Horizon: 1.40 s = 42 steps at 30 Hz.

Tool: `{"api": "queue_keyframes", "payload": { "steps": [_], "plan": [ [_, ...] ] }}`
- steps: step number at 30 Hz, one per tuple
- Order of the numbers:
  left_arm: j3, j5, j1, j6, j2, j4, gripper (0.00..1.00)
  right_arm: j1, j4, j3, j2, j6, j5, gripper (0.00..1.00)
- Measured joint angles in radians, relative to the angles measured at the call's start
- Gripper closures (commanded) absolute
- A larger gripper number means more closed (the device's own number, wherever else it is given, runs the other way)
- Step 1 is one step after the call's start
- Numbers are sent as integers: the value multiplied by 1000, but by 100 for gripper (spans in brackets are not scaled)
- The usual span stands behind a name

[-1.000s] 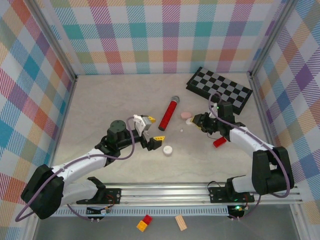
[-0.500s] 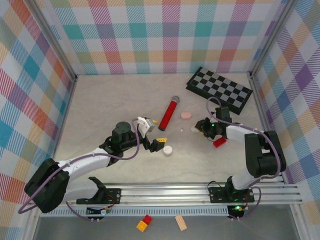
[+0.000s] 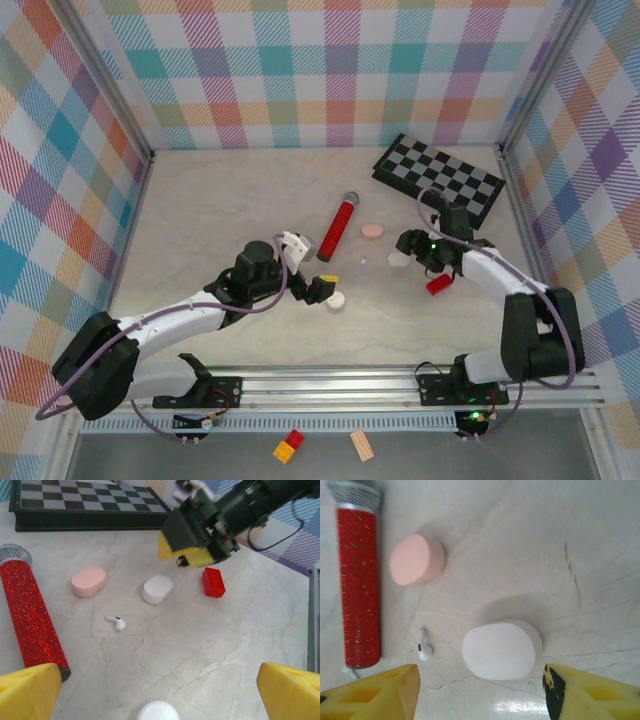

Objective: Insert the wireless bluetooth earbuds into the charging case

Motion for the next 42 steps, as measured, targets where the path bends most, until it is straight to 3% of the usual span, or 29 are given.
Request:
{"api": "queue_keyframes", "payload": {
  "steps": [6,14,22,31,34,38,42],
  "plan": [
    [164,-151,-91,-176,74,-212,0,0,-93,27,-144,-56,48,32],
    [445,-314,-166,-438,245,-673,0,0,-202,27,-260,-90,117,32],
    [726,-395,-260,-526,498,-1019,1,0,-233,27,-279,-109,159,33],
    [840,-379,-279,-539,711,-1191,7,0,-238,22,-310,-110,188,33],
    [879,-393,-279,-538,735,-1221,12,0,-238,17,-314,-110,189,33],
    [915,-398,-279,-535,754,-1235,27,0,-244,11,-320,-110,193,33],
    [920,-395,-278,-536,767,-1241,28,0,-245,11,-322,-110,196,33]
  ]
}}
